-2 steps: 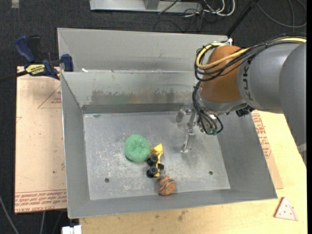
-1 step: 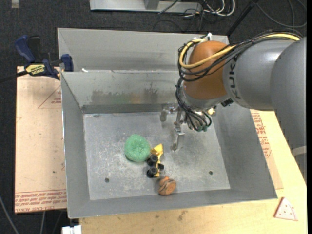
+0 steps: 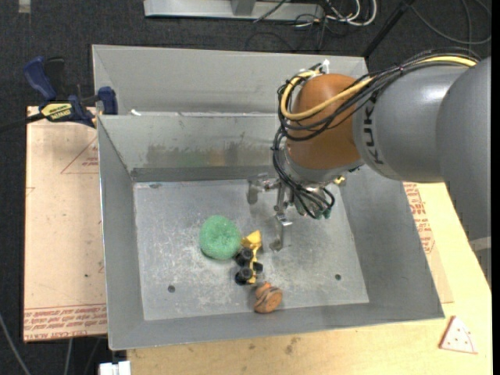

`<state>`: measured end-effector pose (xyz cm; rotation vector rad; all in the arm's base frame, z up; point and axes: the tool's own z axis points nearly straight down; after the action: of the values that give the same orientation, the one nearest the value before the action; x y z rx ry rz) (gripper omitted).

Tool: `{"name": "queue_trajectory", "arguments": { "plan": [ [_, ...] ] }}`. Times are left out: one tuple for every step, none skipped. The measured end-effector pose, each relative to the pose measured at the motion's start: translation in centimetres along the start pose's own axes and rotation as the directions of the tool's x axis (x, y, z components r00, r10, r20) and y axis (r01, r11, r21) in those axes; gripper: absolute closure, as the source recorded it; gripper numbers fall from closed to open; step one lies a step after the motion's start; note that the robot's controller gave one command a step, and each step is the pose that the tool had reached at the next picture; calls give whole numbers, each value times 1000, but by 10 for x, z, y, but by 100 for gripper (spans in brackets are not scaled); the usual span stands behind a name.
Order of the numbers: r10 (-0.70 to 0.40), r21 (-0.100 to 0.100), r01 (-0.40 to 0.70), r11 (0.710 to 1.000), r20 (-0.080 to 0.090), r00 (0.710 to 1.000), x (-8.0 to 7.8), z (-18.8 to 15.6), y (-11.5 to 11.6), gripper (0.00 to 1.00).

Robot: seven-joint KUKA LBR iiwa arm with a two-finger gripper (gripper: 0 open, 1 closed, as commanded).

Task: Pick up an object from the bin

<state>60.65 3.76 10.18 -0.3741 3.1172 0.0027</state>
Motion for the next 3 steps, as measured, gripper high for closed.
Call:
{"name": "queue_trajectory", "arguments": {
  "plan": [
    [279,1,-279,960,0,960,-3,13,31,0],
    [78,0,-78,997,-7,997,-24,22,48,100],
    [78,0,-78,997,-7,997,-24,22,49,100]
  ]
}}
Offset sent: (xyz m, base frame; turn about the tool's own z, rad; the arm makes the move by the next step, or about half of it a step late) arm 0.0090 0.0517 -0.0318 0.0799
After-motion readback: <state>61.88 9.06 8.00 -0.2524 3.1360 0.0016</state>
